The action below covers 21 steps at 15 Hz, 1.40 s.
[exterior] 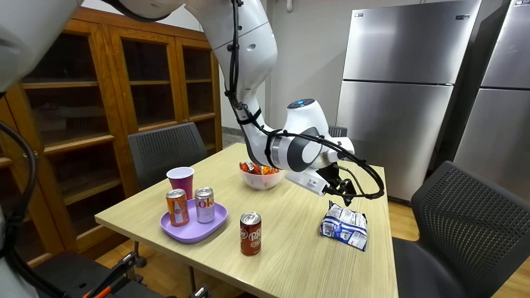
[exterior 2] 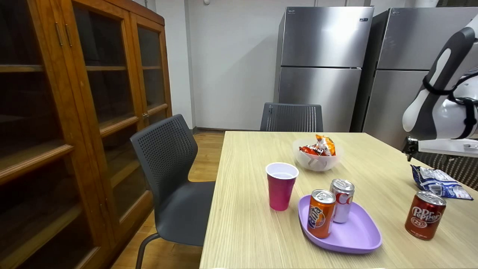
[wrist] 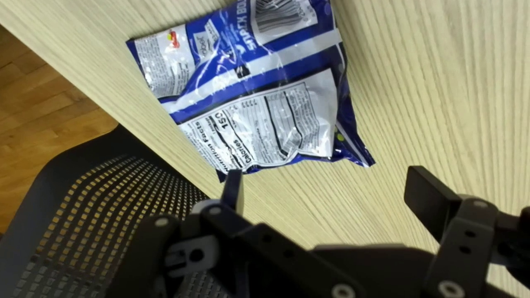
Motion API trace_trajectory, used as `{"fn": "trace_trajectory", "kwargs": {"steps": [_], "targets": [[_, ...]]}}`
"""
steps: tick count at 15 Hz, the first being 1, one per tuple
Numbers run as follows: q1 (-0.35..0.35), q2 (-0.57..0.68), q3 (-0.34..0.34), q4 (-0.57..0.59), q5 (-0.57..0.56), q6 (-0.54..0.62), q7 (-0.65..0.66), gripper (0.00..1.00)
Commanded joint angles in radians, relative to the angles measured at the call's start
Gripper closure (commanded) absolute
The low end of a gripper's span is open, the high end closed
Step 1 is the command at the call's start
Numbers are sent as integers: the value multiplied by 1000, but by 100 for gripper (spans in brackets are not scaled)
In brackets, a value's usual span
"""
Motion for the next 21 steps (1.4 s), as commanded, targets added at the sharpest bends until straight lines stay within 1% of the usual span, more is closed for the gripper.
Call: {"fn": "trace_trajectory", "kwargs": {"steps": [1,4,8,11,14,15,19,21], "targets": [[37,42,-25,73,15,-54,33,0],[36,57,-21,101,16,-65,47,0],[-71,34,95,101,31,-48,18,0],[-136,32,159,99,54,-37,16,0],[-182,28,195,96,71,-28,17,0],[-180,34,188,101,72,-29,21,0],[-135,43,117,109,56,-57,28,0],[-99,43,74,107,49,-63,34,0]]}}
